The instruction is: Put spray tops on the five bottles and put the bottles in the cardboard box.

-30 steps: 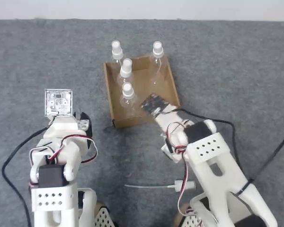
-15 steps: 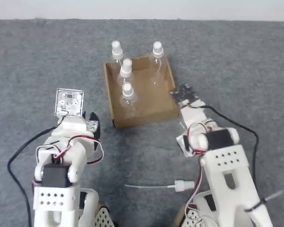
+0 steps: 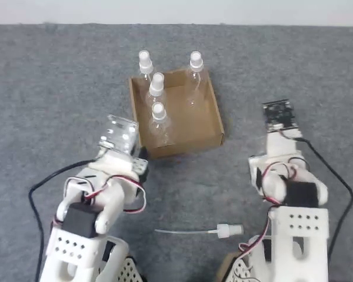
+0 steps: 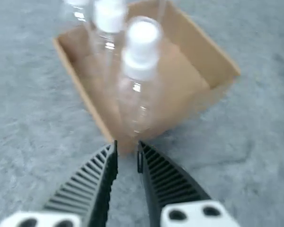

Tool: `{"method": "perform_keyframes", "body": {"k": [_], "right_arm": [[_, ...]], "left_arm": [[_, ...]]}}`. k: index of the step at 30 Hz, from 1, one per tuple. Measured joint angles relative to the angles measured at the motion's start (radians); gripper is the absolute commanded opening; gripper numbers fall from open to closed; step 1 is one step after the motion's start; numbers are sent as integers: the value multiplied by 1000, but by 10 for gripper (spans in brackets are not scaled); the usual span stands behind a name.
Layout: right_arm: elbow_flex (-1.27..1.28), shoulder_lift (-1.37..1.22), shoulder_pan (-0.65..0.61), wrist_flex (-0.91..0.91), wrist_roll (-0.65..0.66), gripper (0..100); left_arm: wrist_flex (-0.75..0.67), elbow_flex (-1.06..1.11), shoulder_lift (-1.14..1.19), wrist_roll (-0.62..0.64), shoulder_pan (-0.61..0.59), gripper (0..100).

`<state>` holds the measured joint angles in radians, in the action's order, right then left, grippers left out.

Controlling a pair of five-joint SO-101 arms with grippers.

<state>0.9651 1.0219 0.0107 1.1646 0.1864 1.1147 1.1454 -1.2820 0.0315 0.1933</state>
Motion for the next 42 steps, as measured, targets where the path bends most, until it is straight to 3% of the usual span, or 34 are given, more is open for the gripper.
{"method": "perform_keyframes", "body": {"k": [11, 20, 24, 35, 42], "right_arm": [[0, 63, 106, -8, -37, 91], [31, 63, 170, -69, -37, 91], [32, 63, 198, -83, -71, 91], [32, 63, 292, -110, -126, 91], [32, 63, 347, -110, -135, 91]], "left_arm": [[17, 37, 0, -58, 209, 63], [17, 38, 0, -58, 264, 133], [17, 52, 0, -58, 321, 208], [17, 52, 2, -58, 459, 214], [17, -11, 219, -66, 502, 214]]}}
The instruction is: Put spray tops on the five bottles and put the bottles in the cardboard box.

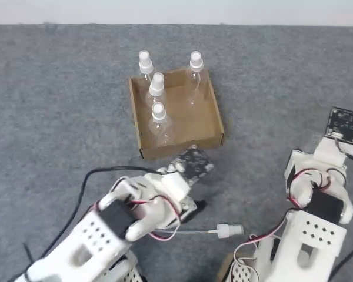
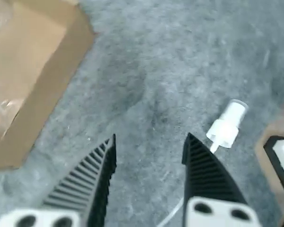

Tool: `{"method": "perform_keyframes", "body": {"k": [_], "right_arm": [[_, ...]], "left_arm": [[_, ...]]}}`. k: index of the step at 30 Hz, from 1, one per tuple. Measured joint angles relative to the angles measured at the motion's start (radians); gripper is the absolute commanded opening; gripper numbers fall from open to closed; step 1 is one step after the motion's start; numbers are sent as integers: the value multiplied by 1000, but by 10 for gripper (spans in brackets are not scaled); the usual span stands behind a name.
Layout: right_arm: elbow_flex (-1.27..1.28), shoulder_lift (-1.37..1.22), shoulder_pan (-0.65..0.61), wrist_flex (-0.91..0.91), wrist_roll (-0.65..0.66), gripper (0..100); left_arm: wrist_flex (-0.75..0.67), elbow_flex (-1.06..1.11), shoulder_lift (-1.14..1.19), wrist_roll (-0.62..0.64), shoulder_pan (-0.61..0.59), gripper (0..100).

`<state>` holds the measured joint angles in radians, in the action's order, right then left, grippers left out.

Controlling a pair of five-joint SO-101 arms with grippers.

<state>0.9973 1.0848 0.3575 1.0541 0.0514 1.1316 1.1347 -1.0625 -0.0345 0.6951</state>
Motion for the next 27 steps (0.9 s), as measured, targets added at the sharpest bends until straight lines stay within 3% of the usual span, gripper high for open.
{"method": "perform_keyframes", "body": {"k": [11, 27], "right_arm": [[0, 0, 144, -57, -34, 91], [0, 0, 244, -91, -103, 91]], "left_arm": [[-48, -81, 318, -29, 218, 243], [-129, -190, 631, -29, 295, 243]]}}
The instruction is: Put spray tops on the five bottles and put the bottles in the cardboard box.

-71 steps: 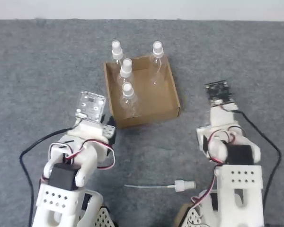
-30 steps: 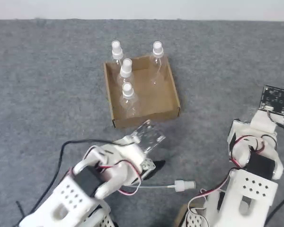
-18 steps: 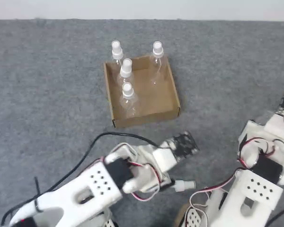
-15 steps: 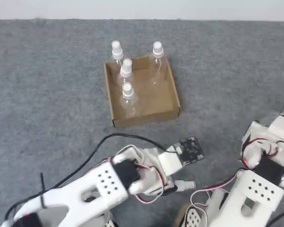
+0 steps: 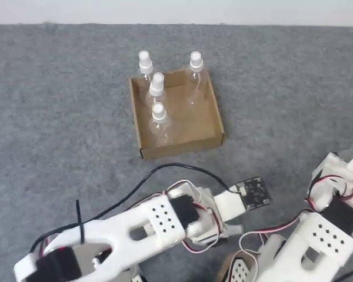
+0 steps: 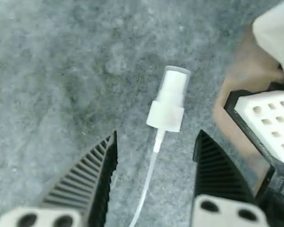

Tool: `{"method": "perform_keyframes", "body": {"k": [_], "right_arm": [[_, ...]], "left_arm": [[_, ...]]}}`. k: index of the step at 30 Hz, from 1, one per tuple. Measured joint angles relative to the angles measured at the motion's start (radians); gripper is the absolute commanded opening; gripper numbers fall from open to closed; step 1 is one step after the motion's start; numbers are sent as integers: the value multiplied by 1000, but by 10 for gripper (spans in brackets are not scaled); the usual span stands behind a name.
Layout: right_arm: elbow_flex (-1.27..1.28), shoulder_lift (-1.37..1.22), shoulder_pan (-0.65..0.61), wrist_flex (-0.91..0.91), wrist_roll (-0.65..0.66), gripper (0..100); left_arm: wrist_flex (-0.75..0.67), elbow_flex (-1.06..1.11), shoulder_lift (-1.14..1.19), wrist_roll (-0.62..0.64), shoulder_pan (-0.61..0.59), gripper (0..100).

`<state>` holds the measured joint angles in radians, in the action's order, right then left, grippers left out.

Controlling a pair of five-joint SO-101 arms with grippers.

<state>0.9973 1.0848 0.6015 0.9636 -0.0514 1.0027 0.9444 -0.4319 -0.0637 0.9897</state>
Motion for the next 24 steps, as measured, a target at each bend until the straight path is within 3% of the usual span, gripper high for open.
{"method": "perform_keyframes", "body": {"k": [19, 24], "right_arm": [[0, 0, 5, 0, -3, 91], [0, 0, 5, 0, -3, 91]], "left_arm": [[-6, -239, 385, -34, 12, 242], [57, -327, 457, -38, 12, 207]]}}
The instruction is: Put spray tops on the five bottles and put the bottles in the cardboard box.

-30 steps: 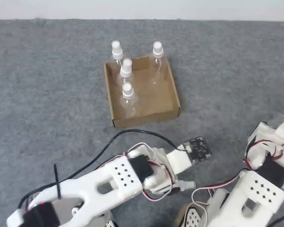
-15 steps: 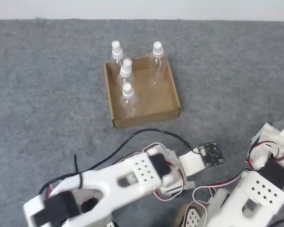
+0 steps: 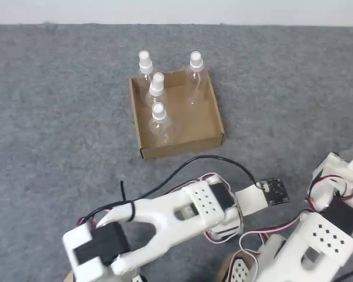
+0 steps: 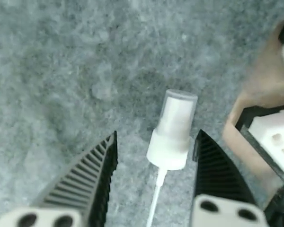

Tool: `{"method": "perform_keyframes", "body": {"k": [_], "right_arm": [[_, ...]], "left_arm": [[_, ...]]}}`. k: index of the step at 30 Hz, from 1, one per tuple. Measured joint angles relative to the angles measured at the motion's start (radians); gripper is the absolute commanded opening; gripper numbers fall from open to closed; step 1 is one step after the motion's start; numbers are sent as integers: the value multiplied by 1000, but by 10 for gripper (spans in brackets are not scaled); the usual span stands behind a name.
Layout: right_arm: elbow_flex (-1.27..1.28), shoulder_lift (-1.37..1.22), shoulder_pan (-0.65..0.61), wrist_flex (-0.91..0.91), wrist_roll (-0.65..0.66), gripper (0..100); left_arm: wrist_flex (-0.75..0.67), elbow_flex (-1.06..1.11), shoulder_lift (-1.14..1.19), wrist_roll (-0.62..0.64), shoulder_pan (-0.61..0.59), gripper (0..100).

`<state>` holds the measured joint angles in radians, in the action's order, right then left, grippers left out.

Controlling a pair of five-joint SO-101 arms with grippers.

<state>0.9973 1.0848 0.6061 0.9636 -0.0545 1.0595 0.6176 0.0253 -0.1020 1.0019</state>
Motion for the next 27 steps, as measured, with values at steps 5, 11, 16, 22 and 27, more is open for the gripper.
{"method": "perform_keyframes", "body": {"k": [5, 11, 16, 22, 27], "right_arm": [[0, 0, 0, 0, 0, 91], [0, 0, 0, 0, 0, 91], [0, 0, 0, 0, 0, 91], [0, 0, 0, 0, 0, 91], [0, 0, 0, 0, 0, 91]], "left_arm": [[54, -81, 107, -3, 0, 202], [112, -166, 187, -3, 2, 126], [123, -173, 190, -5, 5, 58], [123, -173, 190, -3, 5, 20], [157, -180, 190, -3, 3, 20]]}}
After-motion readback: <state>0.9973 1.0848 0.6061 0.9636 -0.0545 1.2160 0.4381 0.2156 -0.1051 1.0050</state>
